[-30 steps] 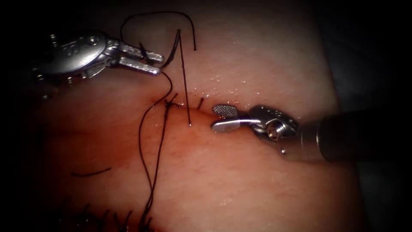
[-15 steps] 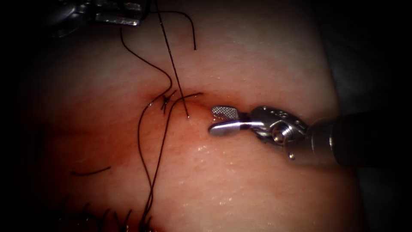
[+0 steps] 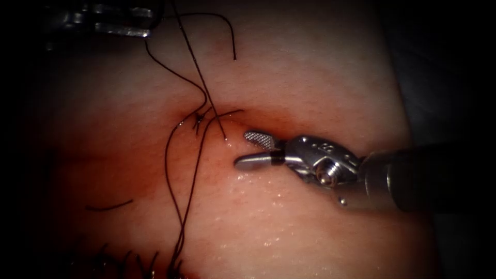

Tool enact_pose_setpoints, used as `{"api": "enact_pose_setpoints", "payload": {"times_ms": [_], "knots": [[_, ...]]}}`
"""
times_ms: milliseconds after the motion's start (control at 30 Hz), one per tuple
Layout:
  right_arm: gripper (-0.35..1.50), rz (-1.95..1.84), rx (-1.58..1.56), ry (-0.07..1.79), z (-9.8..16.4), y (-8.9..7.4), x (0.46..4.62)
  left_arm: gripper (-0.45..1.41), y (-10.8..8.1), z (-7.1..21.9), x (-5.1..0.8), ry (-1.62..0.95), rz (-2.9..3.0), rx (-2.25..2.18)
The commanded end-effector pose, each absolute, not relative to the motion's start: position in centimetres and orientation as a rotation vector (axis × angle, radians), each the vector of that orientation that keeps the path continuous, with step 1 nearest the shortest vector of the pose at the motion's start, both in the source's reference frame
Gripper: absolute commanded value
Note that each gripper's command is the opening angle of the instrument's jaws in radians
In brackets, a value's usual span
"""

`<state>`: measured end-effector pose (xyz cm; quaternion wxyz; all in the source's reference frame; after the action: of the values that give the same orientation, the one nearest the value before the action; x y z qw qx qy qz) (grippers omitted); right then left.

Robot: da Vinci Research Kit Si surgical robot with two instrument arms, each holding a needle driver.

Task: Wound Closure
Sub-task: With the right hand pull the suture through the tissue until a tail remains.

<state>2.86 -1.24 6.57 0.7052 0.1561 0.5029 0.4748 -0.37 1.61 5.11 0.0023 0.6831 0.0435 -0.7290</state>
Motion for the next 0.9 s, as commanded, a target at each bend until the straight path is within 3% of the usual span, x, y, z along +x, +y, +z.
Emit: {"api": "enact_pose_setpoints", "payload": {"times_ms": [33,167,300,567,667,767,900], "knots": [[1.21,1.060,0.329,1.108,6.7,-1.3,2.96,-0.45,1.6,5.2,-0.43,0.123,-2.276,2.137],[1.31,1.056,0.285,1.079,6.8,-1.3,3.00,-0.45,1.3,5.4,-0.47,0.114,-2.275,2.116],[1.30,1.036,0.266,1.059,6.9,-1.3,3.05,-0.45,1.1,5.5,-0.48,0.134,-2.267,2.120],[1.01,0.985,0.283,1.057,7.0,-1.4,3.21,-0.45,0.8,5.5,-0.43,0.134,-2.268,2.105],[1.01,0.969,0.274,1.056,7.0,-1.4,3.24,-0.45,0.7,5.5,-0.43,0.142,-2.275,2.105],[0.73,0.958,0.289,1.066,7.0,-1.4,3.32,-0.45,0.6,5.6,-0.45,0.148,-2.286,2.101],[0.54,0.954,0.285,1.066,7.0,-1.4,3.31,-0.45,0.6,5.6,-0.45,0.139,-2.291,2.106]]}}
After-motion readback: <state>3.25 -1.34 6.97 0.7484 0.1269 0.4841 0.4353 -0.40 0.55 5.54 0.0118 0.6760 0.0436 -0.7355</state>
